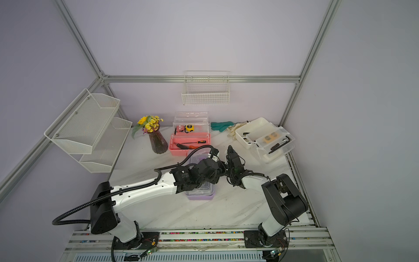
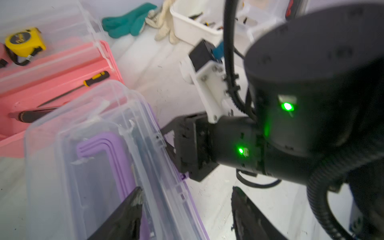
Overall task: Close toolboxes
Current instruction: Close the toolbox lid, then adjust the toolbox at the center of the board.
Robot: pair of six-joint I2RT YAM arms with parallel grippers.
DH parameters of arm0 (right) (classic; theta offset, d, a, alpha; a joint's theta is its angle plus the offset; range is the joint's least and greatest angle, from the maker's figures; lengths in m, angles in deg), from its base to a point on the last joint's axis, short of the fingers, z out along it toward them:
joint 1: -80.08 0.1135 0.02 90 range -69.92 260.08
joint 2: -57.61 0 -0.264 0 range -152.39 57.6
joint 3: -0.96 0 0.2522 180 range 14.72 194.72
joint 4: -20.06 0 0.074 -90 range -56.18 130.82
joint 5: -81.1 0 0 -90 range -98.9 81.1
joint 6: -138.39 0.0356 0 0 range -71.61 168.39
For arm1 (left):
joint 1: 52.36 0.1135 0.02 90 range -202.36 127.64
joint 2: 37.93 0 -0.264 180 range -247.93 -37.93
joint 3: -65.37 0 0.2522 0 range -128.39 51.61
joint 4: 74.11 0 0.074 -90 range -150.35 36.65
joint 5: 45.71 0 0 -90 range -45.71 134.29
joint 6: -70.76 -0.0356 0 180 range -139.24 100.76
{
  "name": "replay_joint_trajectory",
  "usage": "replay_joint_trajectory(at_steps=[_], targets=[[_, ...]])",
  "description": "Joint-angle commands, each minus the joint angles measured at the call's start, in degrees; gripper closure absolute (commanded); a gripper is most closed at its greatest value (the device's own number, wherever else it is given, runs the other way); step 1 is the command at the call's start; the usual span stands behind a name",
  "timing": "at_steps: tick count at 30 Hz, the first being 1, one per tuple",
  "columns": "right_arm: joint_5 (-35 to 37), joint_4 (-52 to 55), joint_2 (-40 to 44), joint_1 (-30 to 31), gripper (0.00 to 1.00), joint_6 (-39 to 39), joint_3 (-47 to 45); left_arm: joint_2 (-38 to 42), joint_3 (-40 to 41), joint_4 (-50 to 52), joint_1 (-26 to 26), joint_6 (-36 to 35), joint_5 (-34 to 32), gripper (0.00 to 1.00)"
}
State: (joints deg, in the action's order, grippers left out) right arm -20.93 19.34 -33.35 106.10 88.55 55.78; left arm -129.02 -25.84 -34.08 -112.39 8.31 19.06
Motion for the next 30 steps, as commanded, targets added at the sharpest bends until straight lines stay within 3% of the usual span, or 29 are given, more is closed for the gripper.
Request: replay_joint_trajectory(at_steps=[1, 13, 19, 27, 30], targets=[[-0.9, 1.5, 2.7, -0.1, 0.50, -1.4, 2.9, 5.5, 3.3, -6.4, 2.1, 0.8, 0.1, 0.24], [-0.8, 11.7, 5.8, -2.2, 0.50, -6.1, 5.5, 11.7, 11.5, -8.6, 11.7, 3.1, 2.7, 0.23], [1.7, 18.8, 8.7, -2.7, 0.50, -8.7, 6.6, 8.5, 11.8, -8.0, 13.0, 3.7, 5.1, 0.23], [2.0, 18.7, 7.3, -2.9, 0.51, -8.9, 4.3, 5.7, 10.5, -5.4, 14.0, 4.1, 6.0, 0.23], [4.2, 19.2, 7.0, -2.9, 0.53, -8.7, 3.3, 6.3, 12.0, -4.5, 16.4, 7.3, 7.8, 0.22]])
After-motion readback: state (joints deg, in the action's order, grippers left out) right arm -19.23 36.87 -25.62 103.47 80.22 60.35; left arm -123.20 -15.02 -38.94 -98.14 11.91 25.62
